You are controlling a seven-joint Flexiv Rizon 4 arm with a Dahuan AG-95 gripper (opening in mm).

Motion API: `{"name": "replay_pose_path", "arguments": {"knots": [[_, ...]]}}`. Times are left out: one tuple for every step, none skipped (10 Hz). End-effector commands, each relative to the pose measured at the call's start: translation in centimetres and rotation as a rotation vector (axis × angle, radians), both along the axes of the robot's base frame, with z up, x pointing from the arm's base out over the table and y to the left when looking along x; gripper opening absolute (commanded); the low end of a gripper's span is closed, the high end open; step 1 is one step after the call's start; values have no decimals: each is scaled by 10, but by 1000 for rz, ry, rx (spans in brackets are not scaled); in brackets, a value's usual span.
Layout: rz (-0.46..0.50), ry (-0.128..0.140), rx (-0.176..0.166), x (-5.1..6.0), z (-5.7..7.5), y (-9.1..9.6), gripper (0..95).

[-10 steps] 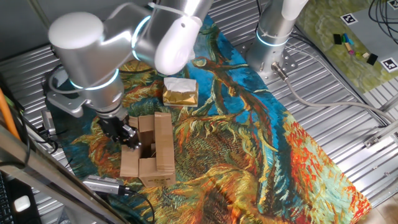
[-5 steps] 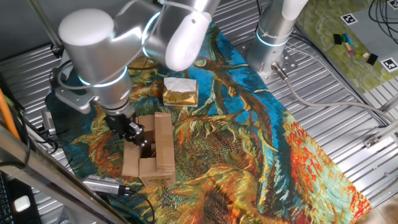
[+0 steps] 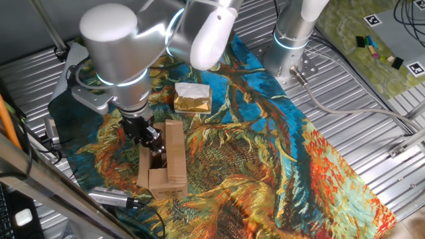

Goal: Cover the box

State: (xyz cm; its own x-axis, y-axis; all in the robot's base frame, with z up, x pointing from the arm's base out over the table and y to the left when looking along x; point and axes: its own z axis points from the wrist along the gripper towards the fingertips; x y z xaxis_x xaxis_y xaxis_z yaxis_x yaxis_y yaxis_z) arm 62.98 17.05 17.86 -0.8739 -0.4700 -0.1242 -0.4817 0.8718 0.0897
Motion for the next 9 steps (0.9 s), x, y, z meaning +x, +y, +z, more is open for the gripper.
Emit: {"name": "replay_pose_path", "arguments": {"knots": [[-52,22,2,2,1,1,570],[-68,36,3,2,2,1,570],[-63,41,-1,2,2,1,570],[-48,39,-4,2,2,1,570],[-22,35,-6,1,2,1,570],[-4,30,-9,0,2,0,570],[20,26,-13,0,2,0,570],[27,25,-18,-1,2,-1,570],[32,22,-20,-2,1,-1,570]]}}
